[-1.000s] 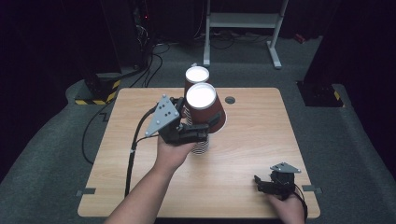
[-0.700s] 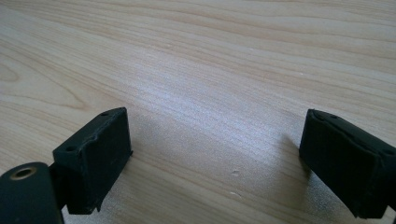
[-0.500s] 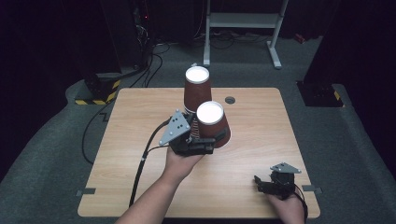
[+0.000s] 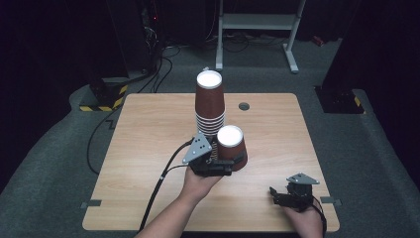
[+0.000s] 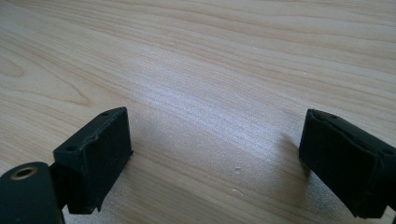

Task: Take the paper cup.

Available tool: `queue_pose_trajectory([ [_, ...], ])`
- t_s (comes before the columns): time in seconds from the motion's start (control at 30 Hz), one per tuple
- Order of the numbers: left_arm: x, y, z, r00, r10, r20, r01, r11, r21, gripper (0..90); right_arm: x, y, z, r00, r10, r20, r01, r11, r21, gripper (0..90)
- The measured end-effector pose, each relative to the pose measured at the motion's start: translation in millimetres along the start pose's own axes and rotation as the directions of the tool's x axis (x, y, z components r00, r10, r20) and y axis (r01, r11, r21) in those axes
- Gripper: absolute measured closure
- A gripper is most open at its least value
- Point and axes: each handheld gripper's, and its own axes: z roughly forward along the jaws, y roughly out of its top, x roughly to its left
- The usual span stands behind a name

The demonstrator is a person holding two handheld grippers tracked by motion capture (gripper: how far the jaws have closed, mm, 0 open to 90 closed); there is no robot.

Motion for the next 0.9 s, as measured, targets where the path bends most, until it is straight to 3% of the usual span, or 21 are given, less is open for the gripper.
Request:
queue_pose_trajectory([
  [0.4,-0.7,-20.8,7.5,0.9995,-0.028,0.014,0.027,0.9985,0.048,17.7,0.8,-0.6,-1.0,1.0000,-0.001,-0.002,0.001,1.0000,-0.007,12.6],
  [0.53,-1.7,-26.2,10.4,0.9980,-0.055,0.031,0.053,0.9961,0.070,17.7,2.5,-1.3,-2.3,0.9998,-0.018,-0.001,0.018,0.9997,-0.019,15.8],
  [0.63,-2.2,-30.4,13.3,0.9942,-0.092,0.057,0.086,0.9919,0.093,17.7,6.4,-0.7,-6.4,0.9992,-0.035,-0.021,0.034,0.9969,-0.071,16.8],
  [0.73,-3.0,-34.1,15.0,0.9905,-0.114,0.077,0.106,0.9891,0.102,17.7,11.7,1.1,-13.7,0.9979,-0.059,-0.027,0.054,0.9879,-0.145,18.9],
  [0.9,-2.7,-42.0,19.2,0.9787,-0.172,0.112,0.158,0.9795,0.125,17.7,22.4,3.7,-26.0,0.9956,-0.069,-0.063,0.049,0.9620,-0.268,23.2],
])
